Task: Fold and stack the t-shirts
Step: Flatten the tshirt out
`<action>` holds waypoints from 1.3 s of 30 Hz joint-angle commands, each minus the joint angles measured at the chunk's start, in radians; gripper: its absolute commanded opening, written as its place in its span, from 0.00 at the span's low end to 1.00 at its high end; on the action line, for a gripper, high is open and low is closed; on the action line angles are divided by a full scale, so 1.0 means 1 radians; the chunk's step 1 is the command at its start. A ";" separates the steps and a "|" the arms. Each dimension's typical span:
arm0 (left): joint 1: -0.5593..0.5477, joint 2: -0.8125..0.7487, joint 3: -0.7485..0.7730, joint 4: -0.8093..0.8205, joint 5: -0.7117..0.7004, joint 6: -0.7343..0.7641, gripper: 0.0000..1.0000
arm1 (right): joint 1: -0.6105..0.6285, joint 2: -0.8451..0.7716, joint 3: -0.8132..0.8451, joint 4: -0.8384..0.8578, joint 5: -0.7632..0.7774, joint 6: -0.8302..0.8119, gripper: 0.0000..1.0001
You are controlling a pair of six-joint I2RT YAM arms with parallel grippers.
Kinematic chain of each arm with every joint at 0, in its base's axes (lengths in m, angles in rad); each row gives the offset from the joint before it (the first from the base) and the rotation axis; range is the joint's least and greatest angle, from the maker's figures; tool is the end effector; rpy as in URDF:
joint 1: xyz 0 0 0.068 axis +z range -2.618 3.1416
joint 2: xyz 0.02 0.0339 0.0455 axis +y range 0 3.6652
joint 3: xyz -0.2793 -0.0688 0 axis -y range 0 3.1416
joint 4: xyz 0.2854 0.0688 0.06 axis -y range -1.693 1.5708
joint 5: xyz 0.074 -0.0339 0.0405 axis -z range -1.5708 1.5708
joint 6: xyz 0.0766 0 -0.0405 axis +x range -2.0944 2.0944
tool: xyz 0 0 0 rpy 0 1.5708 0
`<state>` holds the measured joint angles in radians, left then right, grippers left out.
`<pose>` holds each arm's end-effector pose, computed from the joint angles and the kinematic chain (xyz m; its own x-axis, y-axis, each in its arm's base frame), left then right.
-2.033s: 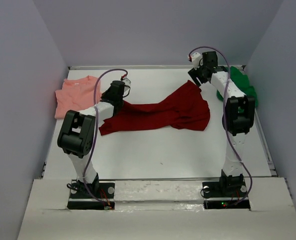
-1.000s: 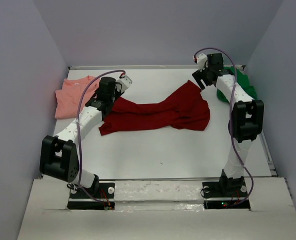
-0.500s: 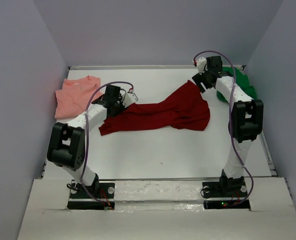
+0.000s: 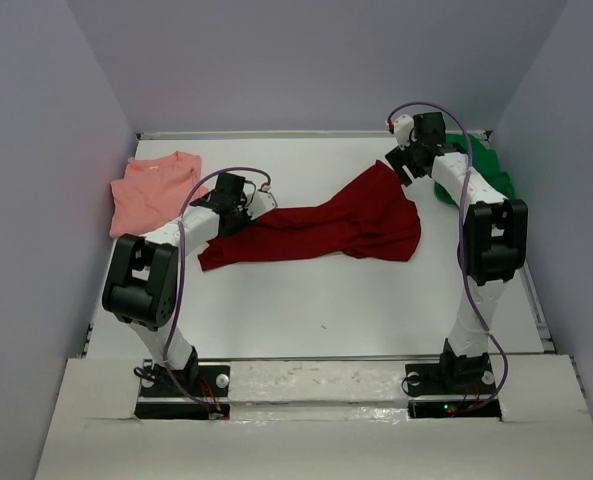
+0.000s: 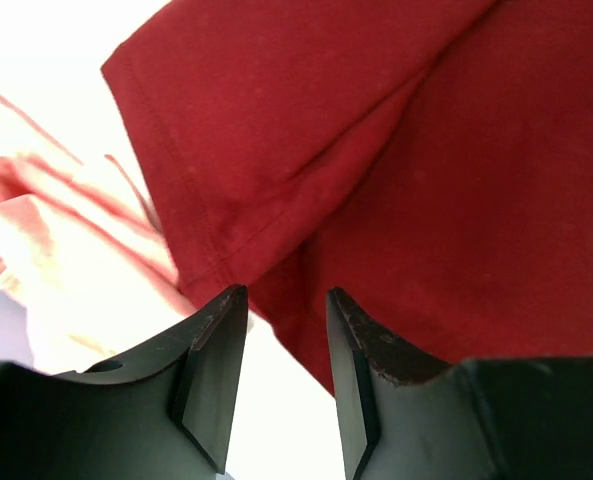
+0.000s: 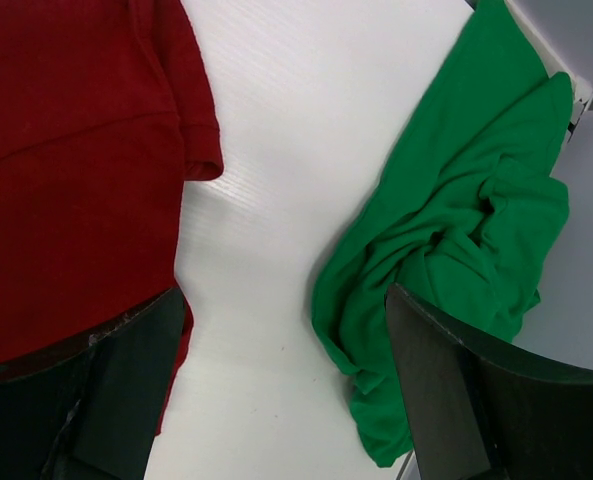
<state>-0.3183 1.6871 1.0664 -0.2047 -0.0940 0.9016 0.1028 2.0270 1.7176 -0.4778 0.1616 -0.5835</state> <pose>0.4025 -0.1250 0.1633 -0.2360 0.8999 -0.3667 0.7032 0.4186 0.5748 0.5372 0.0430 0.2285 -0.5945 -0.6080 -0.5262 -0.3785 0.7890 -0.4840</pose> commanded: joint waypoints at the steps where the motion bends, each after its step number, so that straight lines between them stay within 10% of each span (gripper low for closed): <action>1: 0.005 -0.004 -0.012 0.056 -0.068 0.029 0.49 | -0.008 -0.024 -0.004 0.044 0.007 -0.003 0.86; 29: 0.008 0.063 -0.075 0.313 -0.259 0.043 0.41 | -0.008 -0.030 -0.026 0.044 0.004 -0.022 0.86; 34: 0.008 0.074 -0.071 0.350 -0.292 0.033 0.01 | -0.008 -0.033 -0.036 0.044 0.004 -0.027 0.86; 39: 0.005 0.069 -0.057 0.350 -0.302 0.017 0.00 | -0.008 -0.039 -0.047 0.044 0.004 -0.033 0.86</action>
<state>-0.3130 1.7622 0.9951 0.1093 -0.3553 0.9310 0.1028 2.0270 1.6791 -0.4667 0.1654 -0.6052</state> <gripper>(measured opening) 0.013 0.859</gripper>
